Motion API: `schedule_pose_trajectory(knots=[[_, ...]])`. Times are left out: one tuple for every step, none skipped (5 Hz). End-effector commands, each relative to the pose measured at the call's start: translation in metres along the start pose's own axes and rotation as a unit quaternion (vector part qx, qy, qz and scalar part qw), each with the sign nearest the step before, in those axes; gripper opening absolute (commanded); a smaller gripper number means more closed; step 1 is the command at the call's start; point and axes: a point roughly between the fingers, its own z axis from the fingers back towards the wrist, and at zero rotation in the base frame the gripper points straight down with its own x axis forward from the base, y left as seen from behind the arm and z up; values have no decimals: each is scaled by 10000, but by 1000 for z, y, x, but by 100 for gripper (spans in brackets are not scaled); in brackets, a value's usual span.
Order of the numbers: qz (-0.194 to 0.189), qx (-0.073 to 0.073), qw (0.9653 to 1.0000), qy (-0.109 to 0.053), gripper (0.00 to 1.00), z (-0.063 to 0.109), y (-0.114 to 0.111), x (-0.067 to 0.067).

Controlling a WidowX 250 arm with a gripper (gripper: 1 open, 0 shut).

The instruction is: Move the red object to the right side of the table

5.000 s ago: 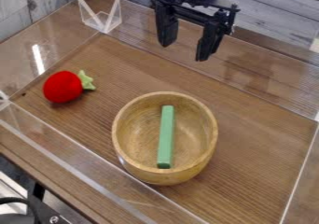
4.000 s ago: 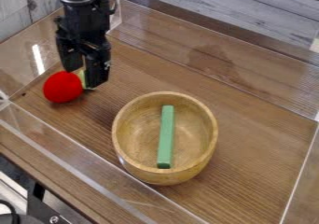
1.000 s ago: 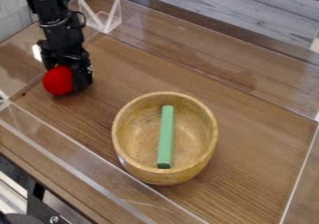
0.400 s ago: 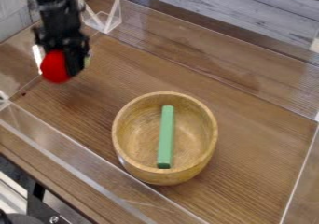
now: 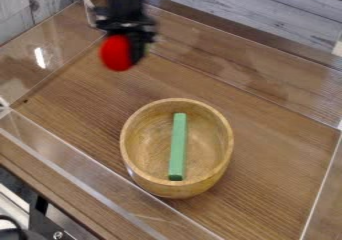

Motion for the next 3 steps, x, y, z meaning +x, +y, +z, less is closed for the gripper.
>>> schedule_pose_trajectory(knots=[[-720, 25, 9970, -274, 0, 13, -41, 34], [-1451, -56, 9891, -251, 0, 6, -84, 57], [-1795, -120, 9834, -249, 0, -11, -121, 64]])
